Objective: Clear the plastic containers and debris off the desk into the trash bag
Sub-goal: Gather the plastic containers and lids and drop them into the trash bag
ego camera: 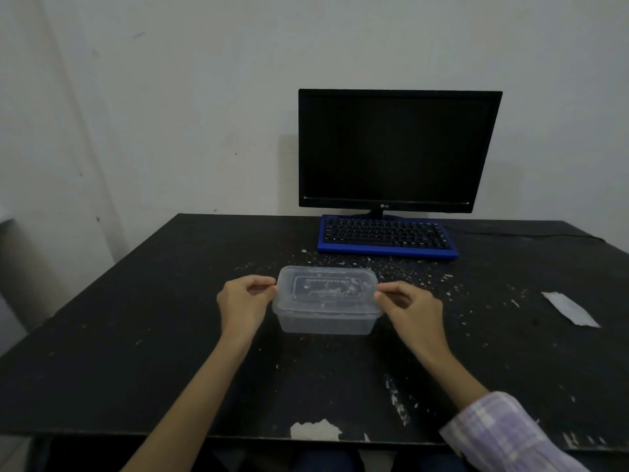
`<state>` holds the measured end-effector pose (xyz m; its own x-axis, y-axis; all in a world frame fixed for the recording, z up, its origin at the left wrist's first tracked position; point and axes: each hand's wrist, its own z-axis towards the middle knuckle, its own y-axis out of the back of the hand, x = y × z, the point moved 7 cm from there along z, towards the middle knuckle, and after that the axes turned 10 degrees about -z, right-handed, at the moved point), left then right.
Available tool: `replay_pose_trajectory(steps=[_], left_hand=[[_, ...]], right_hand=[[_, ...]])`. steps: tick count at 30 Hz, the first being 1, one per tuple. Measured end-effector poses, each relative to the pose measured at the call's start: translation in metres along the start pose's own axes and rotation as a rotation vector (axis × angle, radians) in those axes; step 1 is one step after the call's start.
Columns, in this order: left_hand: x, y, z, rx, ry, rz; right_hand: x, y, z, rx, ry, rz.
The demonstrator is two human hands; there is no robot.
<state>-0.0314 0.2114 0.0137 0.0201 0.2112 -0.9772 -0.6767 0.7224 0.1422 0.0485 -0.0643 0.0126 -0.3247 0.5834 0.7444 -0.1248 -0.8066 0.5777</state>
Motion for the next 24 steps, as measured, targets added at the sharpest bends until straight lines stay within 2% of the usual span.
replay_pose_trajectory(steps=[18, 21, 24], left_hand=[[0.013, -0.001, 0.009, 0.092, 0.051, 0.007], [0.006, -0.007, 0.009, 0.146, -0.025, 0.088], [0.001, -0.013, 0.007, 0.227, -0.091, 0.133]], right_hand=[[0.001, -0.001, 0.002, 0.043, 0.001, -0.081], [0.006, -0.003, 0.003, 0.068, 0.077, -0.185], [0.007, -0.009, 0.005, 0.158, 0.138, -0.345]])
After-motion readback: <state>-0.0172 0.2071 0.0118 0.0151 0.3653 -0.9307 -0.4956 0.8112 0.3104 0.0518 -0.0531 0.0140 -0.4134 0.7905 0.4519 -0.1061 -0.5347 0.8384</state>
